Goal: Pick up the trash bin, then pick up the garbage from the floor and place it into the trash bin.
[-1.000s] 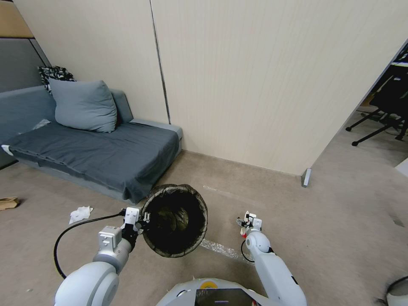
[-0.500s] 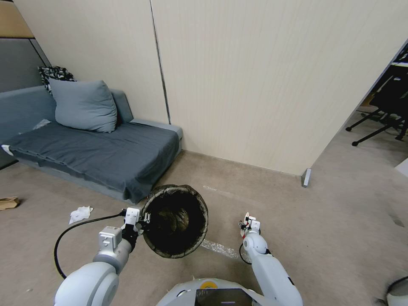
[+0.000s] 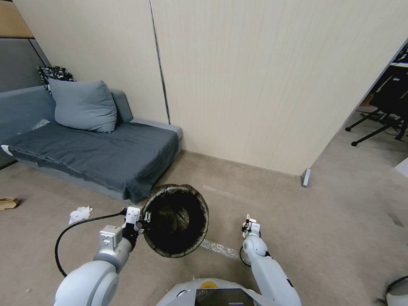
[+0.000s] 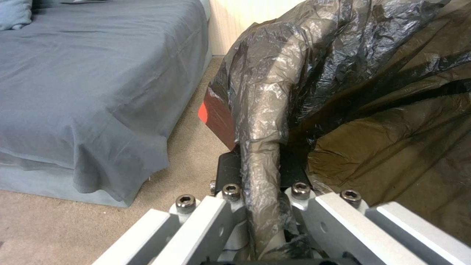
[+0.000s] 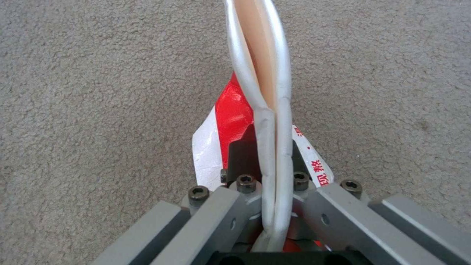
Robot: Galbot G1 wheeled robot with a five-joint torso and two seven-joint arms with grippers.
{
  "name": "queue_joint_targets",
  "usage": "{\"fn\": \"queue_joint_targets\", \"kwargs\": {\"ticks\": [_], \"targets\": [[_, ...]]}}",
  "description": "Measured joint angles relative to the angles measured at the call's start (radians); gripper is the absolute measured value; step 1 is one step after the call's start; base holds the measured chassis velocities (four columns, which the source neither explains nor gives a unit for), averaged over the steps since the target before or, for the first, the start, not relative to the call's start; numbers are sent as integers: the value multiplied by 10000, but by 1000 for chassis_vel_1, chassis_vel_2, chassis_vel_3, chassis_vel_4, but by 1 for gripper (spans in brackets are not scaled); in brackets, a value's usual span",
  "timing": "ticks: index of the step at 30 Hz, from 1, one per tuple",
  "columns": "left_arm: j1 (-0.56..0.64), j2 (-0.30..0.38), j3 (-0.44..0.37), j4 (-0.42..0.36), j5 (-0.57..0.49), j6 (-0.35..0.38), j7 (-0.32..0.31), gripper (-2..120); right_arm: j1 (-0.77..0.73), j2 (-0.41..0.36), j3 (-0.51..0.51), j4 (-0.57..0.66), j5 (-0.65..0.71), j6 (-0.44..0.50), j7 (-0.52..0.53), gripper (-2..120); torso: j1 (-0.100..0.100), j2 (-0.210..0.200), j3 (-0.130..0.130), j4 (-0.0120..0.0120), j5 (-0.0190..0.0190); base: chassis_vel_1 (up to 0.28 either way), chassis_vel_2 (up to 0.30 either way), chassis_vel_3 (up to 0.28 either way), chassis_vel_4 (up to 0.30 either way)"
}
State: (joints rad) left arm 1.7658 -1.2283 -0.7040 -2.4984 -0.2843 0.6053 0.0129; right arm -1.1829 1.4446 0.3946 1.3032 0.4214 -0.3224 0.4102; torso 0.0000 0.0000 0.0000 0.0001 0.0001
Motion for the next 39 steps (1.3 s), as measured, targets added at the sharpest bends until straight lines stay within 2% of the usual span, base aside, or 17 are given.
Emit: {"fn": "queue_joint_targets", "kwargs": {"ticks": [5, 8, 9, 12, 13, 16, 21, 25, 26, 29, 30, 38, 39], "targets": [[19, 8, 0, -4, -2, 0, 0, 1, -210, -99, 109, 612, -9, 1, 43, 0, 0, 0, 1, 1, 4, 0, 0, 0, 0], [-7, 49, 12, 35, -3, 0, -5, 1, -659, -522, 231, 2193, 85, -151, 28, 0, 0, -1, 1, -3, 5, 0, 0, 0, 0], [-7, 49, 12, 35, -3, 0, -5, 1, -659, -522, 231, 2193, 85, -151, 28, 0, 0, -1, 1, -3, 5, 0, 0, 0, 0], [-46, 72, 57, 108, -8, 5, -14, 1, -957, -966, 436, 4037, 738, -620, -61, 0, 0, 0, 1, -2, 1, 0, 0, 0, 0], [-46, 72, 57, 108, -8, 5, -14, 1, -957, -966, 436, 4037, 738, -620, -61, 0, 0, 0, 1, -2, 1, 0, 0, 0, 0], [-31, 83, 111, 178, -188, 127, -59, 1, -1197, -1533, 645, 5798, 1355, -1021, -540, 0, -1, 0, 0, -2, 3, 0, 0, 0, 0], [-85, 111, 181, 301, -236, 169, -78, 1, -1254, -2078, 635, 6945, 1597, -1120, -1179, 0, 0, 0, 1, -2, 1, 0, 0, 0, 0], [-221, 64, 262, 490, -255, 169, -69, 1, -1146, -3505, 337, 8520, 2569, -1459, -1880, 0, 0, 0, 1, -3, 0, 0, 0, 0, 0], [-221, 64, 262, 490, -255, 169, -69, 1, -1146, -3505, 337, 8520, 2569, -1459, -1880, 0, 0, 0, 1, -3, 0, 0, 0, 0, 0], [-269, 41, 262, 570, -241, 169, -72, 1, -699, -4204, -159, 9160, 3162, -1607, -2238, 0, 0, 0, 1, -4, -1, 0, 0, 0, 0], [-269, 41, 262, 570, -241, 169, -72, 1, -699, -4204, -159, 9160, 3162, -1607, -2238, 0, 0, 0, 1, -4, -1, 0, 0, 0, 0], [-306, 55, 386, 665, -43, 237, -103, 1, 1101, -4661, -2453, 9736, 4260, -1774, -2390, 0, 0, 0, 1, -1, -2, 0, 0, 0, 0], [-306, 55, 386, 665, -43, 237, -103, 1, 1101, -4661, -2453, 9736, 4260, -1774, -2390, 0, 0, 0, 1, -1, -2, 0, 0, 0, 0]]}}
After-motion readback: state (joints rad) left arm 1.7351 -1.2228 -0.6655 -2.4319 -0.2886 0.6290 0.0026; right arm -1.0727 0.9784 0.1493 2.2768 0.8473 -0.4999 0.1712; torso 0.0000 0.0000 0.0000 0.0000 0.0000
